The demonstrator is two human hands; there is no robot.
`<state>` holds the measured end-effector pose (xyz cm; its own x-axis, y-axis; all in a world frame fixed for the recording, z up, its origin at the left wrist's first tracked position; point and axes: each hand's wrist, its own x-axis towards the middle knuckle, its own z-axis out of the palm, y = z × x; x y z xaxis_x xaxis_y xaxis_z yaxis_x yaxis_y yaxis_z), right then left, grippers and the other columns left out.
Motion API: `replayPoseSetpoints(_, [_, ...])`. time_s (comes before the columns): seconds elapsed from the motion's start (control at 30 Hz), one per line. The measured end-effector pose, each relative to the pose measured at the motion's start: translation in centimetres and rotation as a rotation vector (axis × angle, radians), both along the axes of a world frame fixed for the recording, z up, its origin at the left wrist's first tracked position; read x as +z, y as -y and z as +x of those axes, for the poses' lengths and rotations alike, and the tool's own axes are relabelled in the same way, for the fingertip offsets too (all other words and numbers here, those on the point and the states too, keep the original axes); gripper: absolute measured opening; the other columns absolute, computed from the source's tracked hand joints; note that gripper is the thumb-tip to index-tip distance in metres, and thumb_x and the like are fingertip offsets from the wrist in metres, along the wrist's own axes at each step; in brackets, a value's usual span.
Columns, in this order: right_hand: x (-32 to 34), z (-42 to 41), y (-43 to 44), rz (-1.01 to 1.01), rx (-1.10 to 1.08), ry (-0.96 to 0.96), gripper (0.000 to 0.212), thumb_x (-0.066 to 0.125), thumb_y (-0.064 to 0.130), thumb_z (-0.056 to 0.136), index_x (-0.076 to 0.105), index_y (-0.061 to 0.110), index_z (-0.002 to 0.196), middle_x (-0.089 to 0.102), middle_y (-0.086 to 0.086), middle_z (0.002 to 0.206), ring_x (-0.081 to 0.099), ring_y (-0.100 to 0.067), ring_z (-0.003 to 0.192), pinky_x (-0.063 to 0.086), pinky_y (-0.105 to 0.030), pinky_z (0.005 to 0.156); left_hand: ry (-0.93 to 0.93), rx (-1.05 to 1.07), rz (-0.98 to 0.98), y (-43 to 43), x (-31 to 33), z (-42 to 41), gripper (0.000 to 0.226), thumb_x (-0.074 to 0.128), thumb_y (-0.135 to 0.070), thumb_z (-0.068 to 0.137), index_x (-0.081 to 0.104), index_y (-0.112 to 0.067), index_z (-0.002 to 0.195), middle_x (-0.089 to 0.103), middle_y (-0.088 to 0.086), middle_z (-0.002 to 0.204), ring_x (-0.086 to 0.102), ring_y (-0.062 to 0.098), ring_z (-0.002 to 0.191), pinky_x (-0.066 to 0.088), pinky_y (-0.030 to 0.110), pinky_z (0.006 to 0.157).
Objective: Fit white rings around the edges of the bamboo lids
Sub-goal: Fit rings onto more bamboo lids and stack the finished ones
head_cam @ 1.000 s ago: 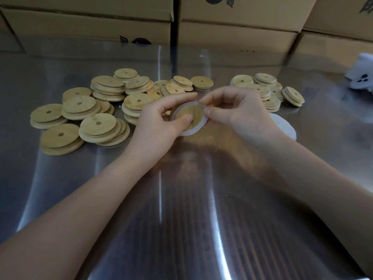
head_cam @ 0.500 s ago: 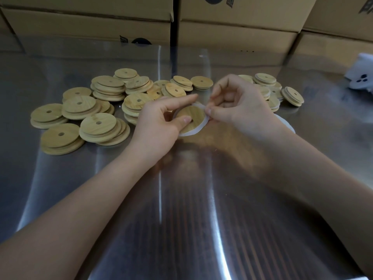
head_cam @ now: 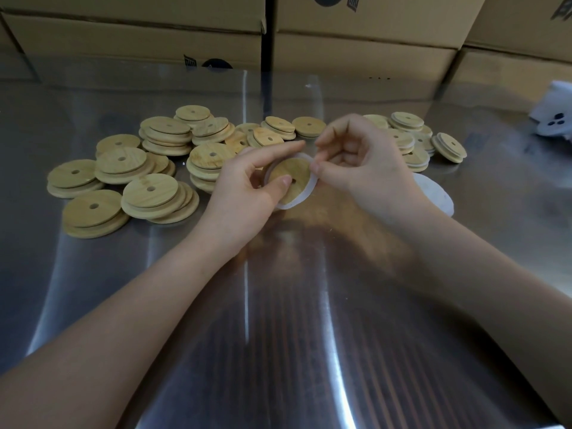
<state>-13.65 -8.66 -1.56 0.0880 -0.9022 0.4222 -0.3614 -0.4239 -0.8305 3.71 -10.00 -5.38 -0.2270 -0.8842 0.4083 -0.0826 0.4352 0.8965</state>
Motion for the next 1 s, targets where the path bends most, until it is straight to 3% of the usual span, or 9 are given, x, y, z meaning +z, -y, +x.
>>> replayPoseSetpoints(0.07, [-0.17,0.05,0.04,-0.015,-0.025,0.023,0.031,0.068,-0.008,0.08,0.055,0.02,0.085,0.063,-0.006,0.08,0.062,-0.012,0.072,0.055,-0.033,0.074,-0.03,-0.023,0.021,-0.02,-0.04,0.01,0.047,0.06,0.001,0.088,0.067,-0.039,0.112,0.066,0.0,0.12,0.064,0.014,0.109,0.054,0.044,0.095])
replayPoseSetpoints(0.13, [-0.4,0.22,0.04,-0.042,-0.034,0.023,0.033,0.068,-0.008,0.08,0.054,0.021,0.085,0.062,-0.005,0.08,0.063,-0.015,0.073,0.055,-0.038,0.074,-0.041,-0.035,0.018,-0.09,-0.04,0.0,0.044,0.061,-0.001,0.087,0.068,-0.039,0.108,0.069,-0.007,0.114,0.065,0.011,0.106,0.055,0.038,0.092])
replayPoseSetpoints(0.23, [-0.64,0.41,0.0,-0.087,-0.025,-0.019,0.035,0.067,-0.007,0.08,0.052,0.024,0.086,0.061,-0.002,0.081,0.065,-0.02,0.074,0.055,-0.038,0.071,0.002,-0.017,-0.033,-0.14,-0.07,-0.11,0.041,0.063,0.001,0.086,0.066,-0.035,0.106,0.07,-0.008,0.109,0.065,0.009,0.106,0.051,0.027,0.092])
replayPoseSetpoints(0.37, [-0.36,0.2,0.03,-0.061,-0.029,-0.015,0.034,0.07,-0.002,0.08,0.05,0.024,0.087,0.066,-0.001,0.074,0.068,-0.025,0.071,0.059,-0.041,0.071,-0.039,-0.003,-0.016,-0.01,0.01,-0.07,0.048,0.06,0.007,0.087,0.067,-0.038,0.103,0.071,-0.011,0.106,0.065,0.006,0.104,0.054,0.025,0.085])
replayPoseSetpoints(0.43, [-0.19,0.04,0.12,-0.028,-0.032,-0.004,0.034,0.07,0.0,0.079,0.048,0.024,0.086,0.068,-0.003,0.072,0.068,-0.029,0.069,0.059,-0.046,0.071,-0.062,-0.011,0.007,-0.08,0.06,-0.09,0.05,0.059,0.006,0.088,0.067,-0.041,0.103,0.071,-0.013,0.105,0.066,0.005,0.103,0.057,0.028,0.081])
replayPoseSetpoints(0.6, [-0.13,0.03,0.26,-0.016,-0.06,-0.079,0.038,0.068,-0.004,0.078,0.043,0.025,0.083,0.067,-0.011,0.073,0.063,-0.038,0.066,0.056,-0.05,0.067,-0.082,-0.014,0.056,-0.09,-0.01,-0.21,0.054,0.057,0.008,0.089,0.068,-0.042,0.106,0.07,-0.01,0.113,0.063,0.008,0.113,0.053,0.043,0.098])
replayPoseSetpoints(0.8, [0.16,0.36,0.02,-0.131,-0.108,-0.232,0.037,0.064,0.002,0.079,0.04,0.03,0.082,0.062,-0.007,0.075,0.059,-0.026,0.063,0.053,-0.045,0.063,-0.096,-0.004,0.05,-0.38,0.07,-0.42,0.052,0.057,0.007,0.089,0.067,-0.038,0.113,0.069,-0.008,0.119,0.06,0.011,0.119,0.049,0.047,0.102])
replayPoseSetpoints(0.9, [0.02,0.52,-0.06,-0.166,-0.093,-0.193,0.033,0.063,0.002,0.081,0.043,0.027,0.082,0.06,-0.008,0.078,0.06,-0.027,0.067,0.052,-0.046,0.063,-0.12,-0.002,0.071,-0.52,0.11,-0.36,0.051,0.056,0.006,0.09,0.069,-0.038,0.111,0.07,-0.009,0.116,0.061,0.011,0.118,0.051,0.047,0.1])
replayPoseSetpoints(1.0, [-0.29,0.46,-0.03,-0.122,-0.08,-0.088,0.032,0.067,0.0,0.08,0.046,0.024,0.082,0.063,-0.01,0.079,0.064,-0.03,0.068,0.054,-0.05,0.065,-0.147,0.0,0.105,-0.6,0.18,-0.44,0.047,0.057,0.005,0.091,0.071,-0.037,0.108,0.07,-0.01,0.112,0.064,0.011,0.11,0.058,0.039,0.086])
